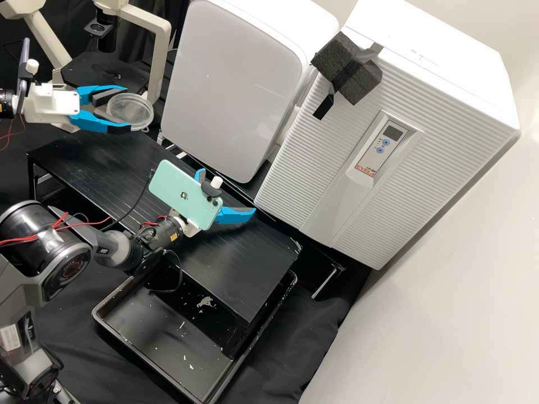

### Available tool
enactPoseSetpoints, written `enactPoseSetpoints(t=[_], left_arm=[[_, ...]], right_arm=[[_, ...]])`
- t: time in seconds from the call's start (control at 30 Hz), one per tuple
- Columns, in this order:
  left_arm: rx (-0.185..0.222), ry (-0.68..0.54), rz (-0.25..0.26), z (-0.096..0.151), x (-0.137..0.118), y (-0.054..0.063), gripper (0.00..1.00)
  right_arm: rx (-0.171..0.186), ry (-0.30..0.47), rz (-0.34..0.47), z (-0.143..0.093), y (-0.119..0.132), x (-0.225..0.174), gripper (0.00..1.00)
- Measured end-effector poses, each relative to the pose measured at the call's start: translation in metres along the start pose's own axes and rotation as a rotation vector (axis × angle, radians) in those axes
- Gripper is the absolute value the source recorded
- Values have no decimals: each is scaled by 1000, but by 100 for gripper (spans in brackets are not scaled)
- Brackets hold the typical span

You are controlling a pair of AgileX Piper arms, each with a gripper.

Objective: Place the petri dish on the bench

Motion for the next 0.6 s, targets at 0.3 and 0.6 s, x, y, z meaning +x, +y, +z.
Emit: enactPoseSetpoints(t=[0.3, 0.6], left_arm=[[61, -65, -121, 24, 37, -20, 0], [-19, -157, -255, 38, 50, -44, 0]], right_arm=[[0, 0, 0, 0, 0, 0, 100], [0, 0, 0, 0, 0, 0, 100]])
